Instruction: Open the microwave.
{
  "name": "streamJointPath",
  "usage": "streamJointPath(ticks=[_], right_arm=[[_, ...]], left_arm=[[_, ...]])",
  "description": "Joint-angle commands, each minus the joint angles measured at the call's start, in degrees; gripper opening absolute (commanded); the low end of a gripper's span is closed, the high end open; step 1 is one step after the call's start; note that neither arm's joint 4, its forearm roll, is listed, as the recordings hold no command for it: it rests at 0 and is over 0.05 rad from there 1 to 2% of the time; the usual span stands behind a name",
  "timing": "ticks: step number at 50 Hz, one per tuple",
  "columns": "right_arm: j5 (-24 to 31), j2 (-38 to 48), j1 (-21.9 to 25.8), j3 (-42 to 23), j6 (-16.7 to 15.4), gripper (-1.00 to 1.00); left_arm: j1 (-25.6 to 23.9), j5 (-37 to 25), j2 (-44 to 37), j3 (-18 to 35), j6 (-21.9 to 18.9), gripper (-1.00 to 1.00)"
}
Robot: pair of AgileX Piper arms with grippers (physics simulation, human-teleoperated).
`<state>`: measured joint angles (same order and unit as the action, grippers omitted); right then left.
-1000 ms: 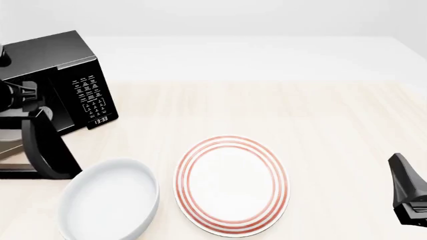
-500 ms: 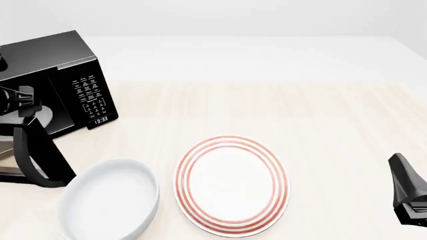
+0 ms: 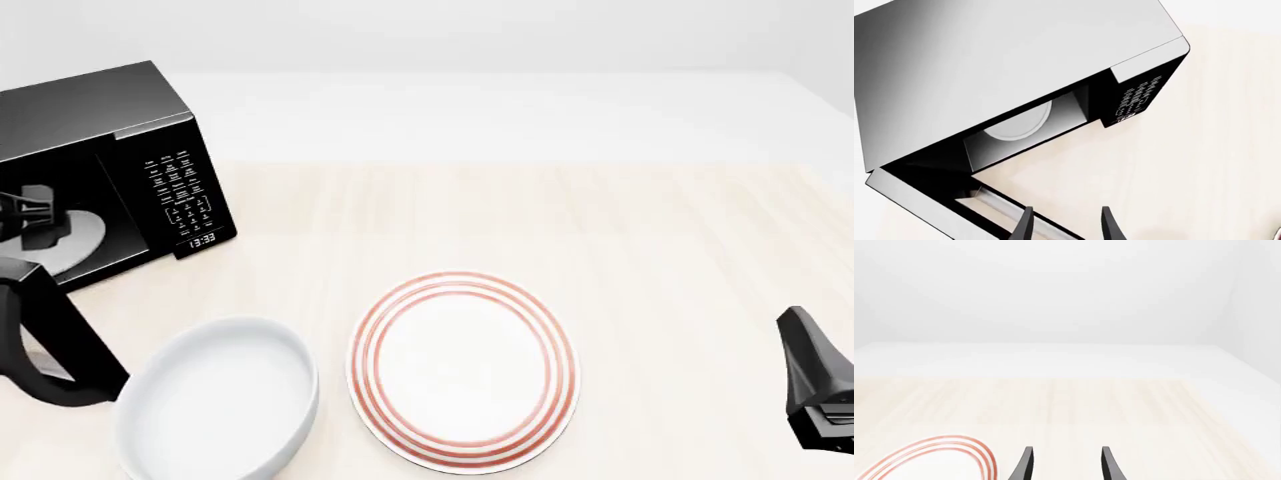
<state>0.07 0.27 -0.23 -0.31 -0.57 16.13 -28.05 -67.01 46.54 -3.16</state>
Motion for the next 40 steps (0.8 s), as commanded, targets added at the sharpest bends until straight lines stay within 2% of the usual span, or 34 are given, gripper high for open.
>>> streamJointPath(ticks=[1,9,40], right_arm=[[0.0,0.0,0.0,0.0,0.0,1.0],[0.0,0.0,0.0,0.0,0.0,1.0],[0.1,-0.1,0.0,0.0,0.0,1.0]], left_arm=[[0.4,-1.6,2.1,-1.5,-0.6,1.0],[1.1,-1.5,2.5,-2.5,0.9,1.0],[4.4,-2.0,5.0,-5.4,1.5,1.0]])
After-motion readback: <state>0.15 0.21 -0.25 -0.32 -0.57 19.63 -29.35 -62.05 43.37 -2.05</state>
